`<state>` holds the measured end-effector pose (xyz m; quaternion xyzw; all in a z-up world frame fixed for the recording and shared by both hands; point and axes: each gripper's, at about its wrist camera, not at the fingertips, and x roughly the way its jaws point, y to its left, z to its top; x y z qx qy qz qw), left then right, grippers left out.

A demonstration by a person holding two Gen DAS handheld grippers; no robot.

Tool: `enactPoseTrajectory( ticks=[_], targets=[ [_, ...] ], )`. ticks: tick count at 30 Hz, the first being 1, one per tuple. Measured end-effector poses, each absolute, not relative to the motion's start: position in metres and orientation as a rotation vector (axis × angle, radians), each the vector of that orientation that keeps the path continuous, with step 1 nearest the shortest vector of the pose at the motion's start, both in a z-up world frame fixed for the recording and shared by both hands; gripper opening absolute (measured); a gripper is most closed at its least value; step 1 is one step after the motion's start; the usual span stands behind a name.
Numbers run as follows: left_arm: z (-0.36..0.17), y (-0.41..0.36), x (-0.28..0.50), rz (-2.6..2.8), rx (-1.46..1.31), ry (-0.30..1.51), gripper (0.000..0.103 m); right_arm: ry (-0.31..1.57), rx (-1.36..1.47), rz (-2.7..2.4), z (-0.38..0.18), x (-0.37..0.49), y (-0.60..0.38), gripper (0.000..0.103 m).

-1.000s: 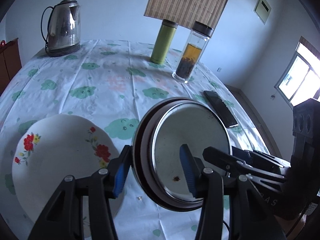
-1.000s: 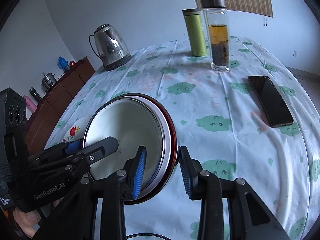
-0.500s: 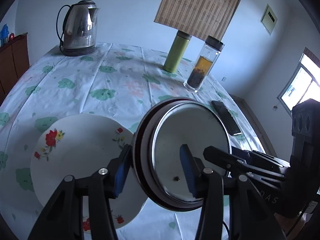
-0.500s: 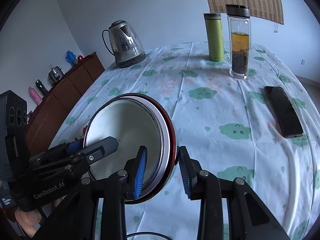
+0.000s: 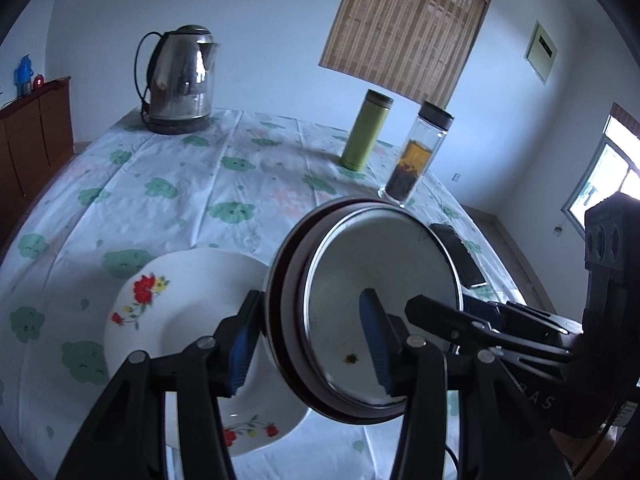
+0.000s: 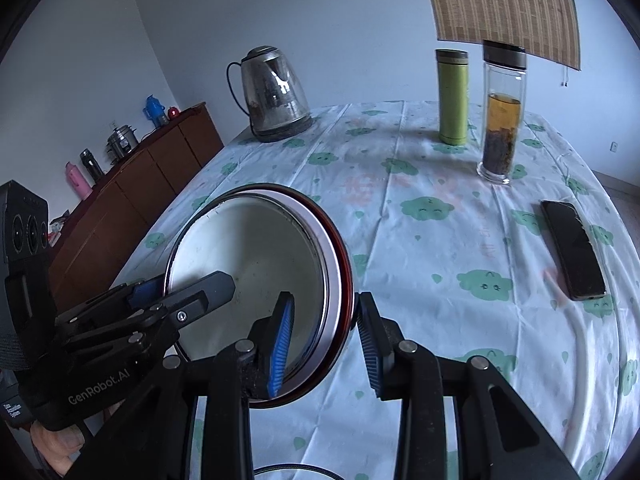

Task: Organize plates and bowls
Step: 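Carry the nested bowls with both grippers over the red-flower plate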

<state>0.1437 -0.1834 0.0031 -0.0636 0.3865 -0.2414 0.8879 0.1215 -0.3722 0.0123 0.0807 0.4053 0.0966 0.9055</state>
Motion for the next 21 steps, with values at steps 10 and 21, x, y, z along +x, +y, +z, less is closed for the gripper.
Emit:
enactPoseTrajectory(
  ticks=[10,21],
  targets=[
    [0.0,-0.154,0.149,-0.438,-0.137,0.775,0.047,0.878,0.175,0.267,0.001,0.133,-0.341,0.035],
    [-0.007,-0.131,0.159,-0.406,-0.16,0.745,0.047,0.945,0.167,0.308,-0.025,0.143,-0.312,0.035]
  ],
)
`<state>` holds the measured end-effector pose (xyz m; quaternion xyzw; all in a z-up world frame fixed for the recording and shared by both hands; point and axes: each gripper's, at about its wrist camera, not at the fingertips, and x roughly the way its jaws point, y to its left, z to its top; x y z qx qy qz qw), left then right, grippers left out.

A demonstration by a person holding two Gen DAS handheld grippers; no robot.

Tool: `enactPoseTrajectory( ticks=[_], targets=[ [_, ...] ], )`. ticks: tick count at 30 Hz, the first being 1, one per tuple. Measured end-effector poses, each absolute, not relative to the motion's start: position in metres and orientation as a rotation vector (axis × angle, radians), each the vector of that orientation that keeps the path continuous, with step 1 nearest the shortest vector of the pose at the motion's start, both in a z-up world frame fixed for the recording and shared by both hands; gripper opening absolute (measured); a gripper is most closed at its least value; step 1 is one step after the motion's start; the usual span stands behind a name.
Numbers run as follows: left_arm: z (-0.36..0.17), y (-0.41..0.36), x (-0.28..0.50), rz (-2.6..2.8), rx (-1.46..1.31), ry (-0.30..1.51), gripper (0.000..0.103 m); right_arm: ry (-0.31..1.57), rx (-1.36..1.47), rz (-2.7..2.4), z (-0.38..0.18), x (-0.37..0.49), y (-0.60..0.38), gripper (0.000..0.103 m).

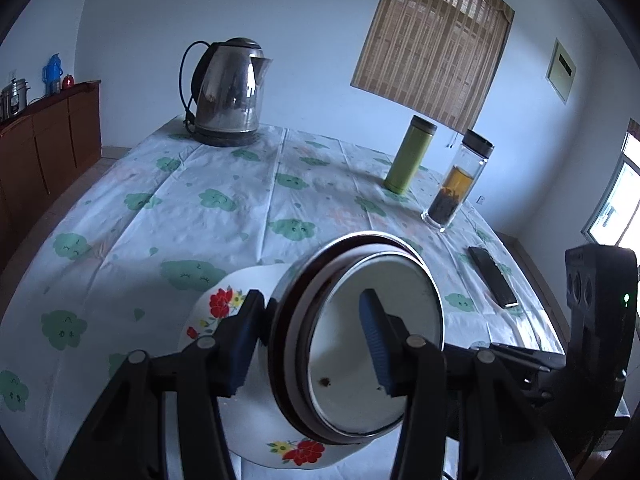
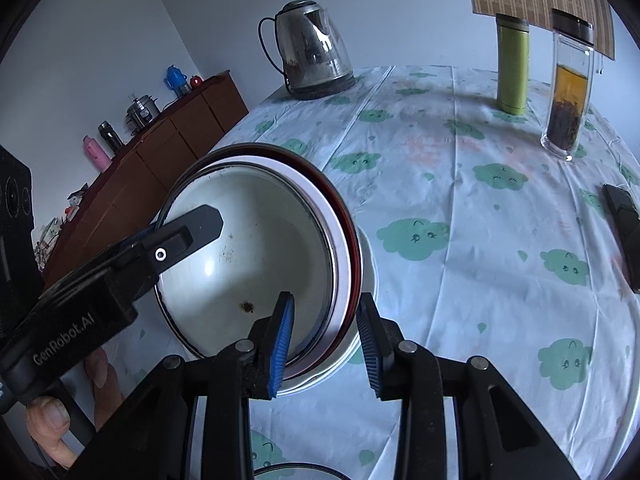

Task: Organize plates and bowls
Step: 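Carry the nested bowls with both grippers over the red-flower plate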

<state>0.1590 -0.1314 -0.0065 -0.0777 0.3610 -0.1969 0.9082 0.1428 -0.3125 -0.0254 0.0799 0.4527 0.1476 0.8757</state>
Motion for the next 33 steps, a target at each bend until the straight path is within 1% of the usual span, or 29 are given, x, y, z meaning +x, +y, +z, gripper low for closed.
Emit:
enactPoseTrajectory(
  ticks=[9,28,29,30,33],
  targets=[
    [-0.007,-0.128,0.157,-0.392,-0.15,0.736,0.048,0.965,0.153,0.319,-0.028,0.146,-0.305,0.035],
    [-0.026,-0.12,0.17,-0.373,-0.169,0.844,0.047,1.055,0.164,0.357,-0.036,0.168,-0.304,0.035],
    [-0.027,-0.119,0.171,-0.378,-0.176,0.85,0.054,1.052,0.164,0.358,-0.035,0.169,-0.304,0.035],
    [-0.029,-0.118,0.173,-0.386,-0.184,0.859,0.056,1.05,0.165,0.361,-0.035,0.17,-0.304,0.035],
    [-0.034,-0.118,0.175,-0.383,-0.19,0.875,0.056,1.034,0.162,0.362,-0.031,0.172,-0.302,0.035]
  ],
)
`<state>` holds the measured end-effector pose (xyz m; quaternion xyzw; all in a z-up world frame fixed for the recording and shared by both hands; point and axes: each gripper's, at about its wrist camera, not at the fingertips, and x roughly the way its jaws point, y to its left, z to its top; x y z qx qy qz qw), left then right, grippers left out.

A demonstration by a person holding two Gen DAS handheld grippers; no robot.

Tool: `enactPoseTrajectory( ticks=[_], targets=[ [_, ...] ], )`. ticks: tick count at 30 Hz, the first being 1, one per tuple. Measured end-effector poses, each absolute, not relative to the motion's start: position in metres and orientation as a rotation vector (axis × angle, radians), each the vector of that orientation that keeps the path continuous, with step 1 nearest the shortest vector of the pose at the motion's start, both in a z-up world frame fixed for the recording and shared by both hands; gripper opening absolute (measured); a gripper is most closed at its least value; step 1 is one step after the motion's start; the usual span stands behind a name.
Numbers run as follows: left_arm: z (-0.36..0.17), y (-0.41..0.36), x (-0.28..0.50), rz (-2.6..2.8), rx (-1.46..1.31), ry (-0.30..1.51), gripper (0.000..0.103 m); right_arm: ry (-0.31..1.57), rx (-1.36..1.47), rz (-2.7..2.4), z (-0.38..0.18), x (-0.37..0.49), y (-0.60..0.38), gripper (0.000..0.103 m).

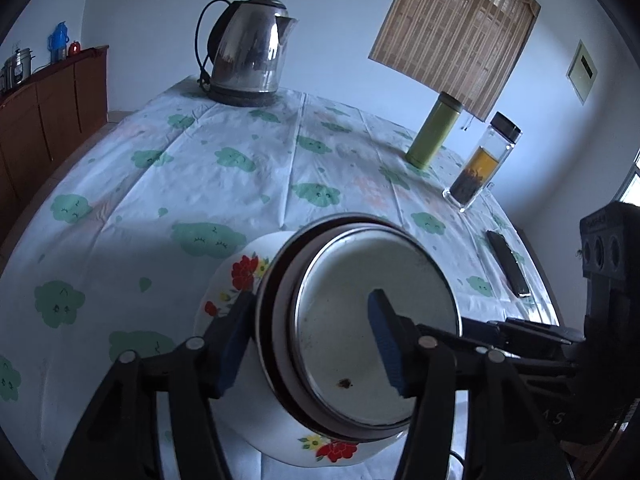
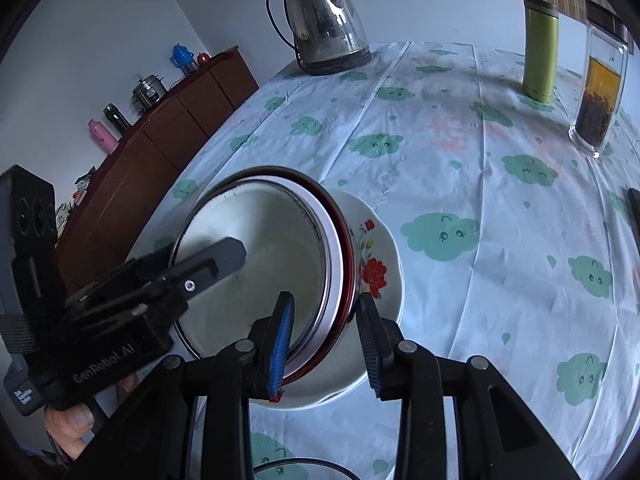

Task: Organize plates and bowls
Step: 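Carry the nested bowls with both grippers over the red-flower plate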

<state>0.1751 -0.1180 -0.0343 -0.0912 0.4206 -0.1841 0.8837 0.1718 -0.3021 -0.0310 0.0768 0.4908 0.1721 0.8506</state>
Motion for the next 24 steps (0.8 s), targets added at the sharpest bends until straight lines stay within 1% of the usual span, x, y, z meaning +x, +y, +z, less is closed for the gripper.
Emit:
enactPoseTrajectory(
  ticks=[14,24],
  targets=[
    [-0.0436,-0.1225,0.1789,-0.39,-0.175,0.901,0.056,0.996,0.218,0.347,-0.0391,0.1769,-0.3095,0.035],
    [-0.0444,-0.1233,0.178,-0.391,-0.162,0.899,0.057,1.006,0.19,0.354,-0.0397,0.1825,-0.3077,0.035]
  ],
)
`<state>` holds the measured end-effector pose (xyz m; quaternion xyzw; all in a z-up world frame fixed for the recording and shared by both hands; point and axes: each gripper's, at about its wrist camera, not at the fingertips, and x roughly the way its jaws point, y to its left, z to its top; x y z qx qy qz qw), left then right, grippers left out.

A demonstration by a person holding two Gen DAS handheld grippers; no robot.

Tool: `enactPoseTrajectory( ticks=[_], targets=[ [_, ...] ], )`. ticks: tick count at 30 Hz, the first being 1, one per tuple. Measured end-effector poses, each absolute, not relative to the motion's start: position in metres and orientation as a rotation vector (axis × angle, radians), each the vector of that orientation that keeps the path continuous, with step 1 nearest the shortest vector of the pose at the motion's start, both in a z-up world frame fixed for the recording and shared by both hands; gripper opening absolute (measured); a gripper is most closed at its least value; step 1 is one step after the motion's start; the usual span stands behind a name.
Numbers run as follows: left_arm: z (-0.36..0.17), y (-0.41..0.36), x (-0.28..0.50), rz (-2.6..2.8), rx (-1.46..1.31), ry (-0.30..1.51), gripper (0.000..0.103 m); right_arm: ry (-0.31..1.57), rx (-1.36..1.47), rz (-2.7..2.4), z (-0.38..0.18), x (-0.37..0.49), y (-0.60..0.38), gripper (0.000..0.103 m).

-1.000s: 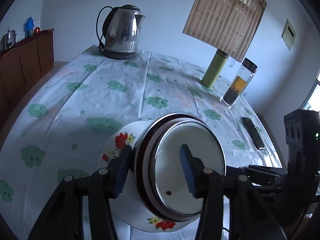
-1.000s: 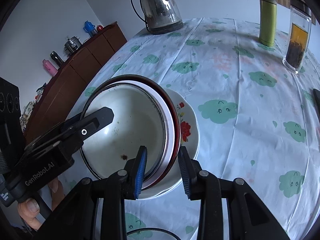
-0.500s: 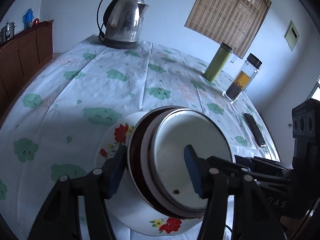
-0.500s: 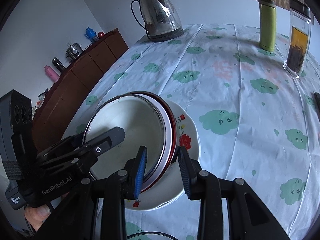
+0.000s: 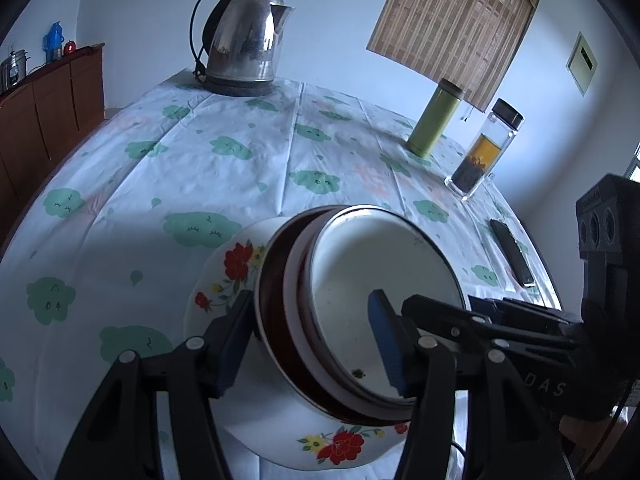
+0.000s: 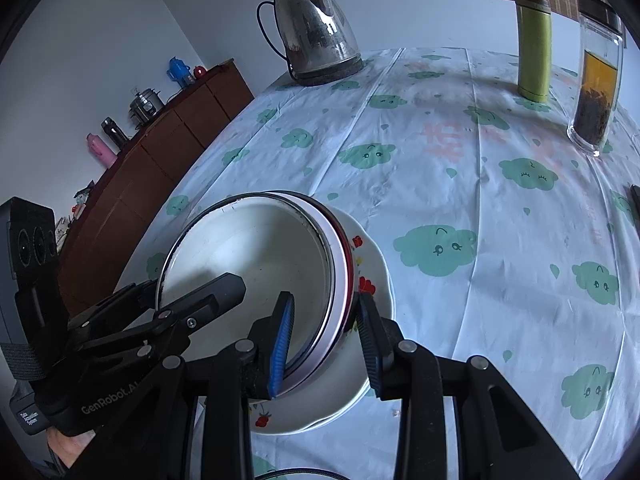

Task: Organize plates and bowls
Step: 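Carry the nested bowls with both grippers over the red-flower plate, then lower the nested bowls with both grippers onto the red-flower plate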

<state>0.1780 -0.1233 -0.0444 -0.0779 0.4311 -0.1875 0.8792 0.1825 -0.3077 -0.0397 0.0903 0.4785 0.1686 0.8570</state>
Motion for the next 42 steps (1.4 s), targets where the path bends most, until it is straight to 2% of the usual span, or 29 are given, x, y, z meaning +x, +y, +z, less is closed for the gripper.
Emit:
enactPoseTrajectory(
  ticks=[4,5,7,18,22,24,26,28,30,32,38,42],
  targets=[
    [-0.044,-0.123,0.175,-0.399,-0.158,0.896,0.057,1.014,0.178,0.364,-0.04,0.183,-0.307,0.035],
    [-0.043,-0.122,0.175,-0.406,-0.161,0.898,0.063,1.014,0.177,0.366,-0.04,0.182,-0.308,0.035],
    [-0.043,-0.121,0.172,-0.426,-0.171,0.9,0.065,1.015,0.183,0.376,-0.039,0.18,-0.308,0.035],
    [-0.05,-0.12,0.174,-0.457,-0.207,0.924,0.067,0.98,0.167,0.393,-0.045,0.175,-0.308,0.035],
    [-0.048,-0.119,0.174,-0.462,-0.217,0.912,0.071,0.947,0.182,0.404,-0.045,0.171,-0.311,0.036],
    [-0.046,-0.118,0.173,-0.457,-0.216,0.895,0.073,0.917,0.168,0.412,-0.043,0.168,-0.31,0.039],
    [-0.042,-0.115,0.172,-0.433,-0.215,0.864,0.086,0.877,0.163,0.412,-0.04,0.165,-0.312,0.044],
    [-0.037,-0.112,0.17,-0.398,-0.211,0.828,0.093,0.827,0.144,0.4,-0.035,0.161,-0.315,0.053],
    [-0.031,-0.11,0.168,-0.384,-0.206,0.783,0.093,0.783,0.129,0.386,-0.031,0.159,-0.318,0.06],
    [-0.026,-0.109,0.165,-0.371,-0.198,0.739,0.097,0.721,0.123,0.384,-0.026,0.156,-0.32,0.06],
    [-0.019,-0.11,0.161,-0.318,-0.154,0.654,0.099,0.528,0.078,0.334,-0.014,0.14,-0.322,0.066],
    [-0.019,-0.11,0.161,-0.307,-0.153,0.635,0.1,0.477,0.07,0.294,-0.01,0.134,-0.325,0.071]
  ],
)
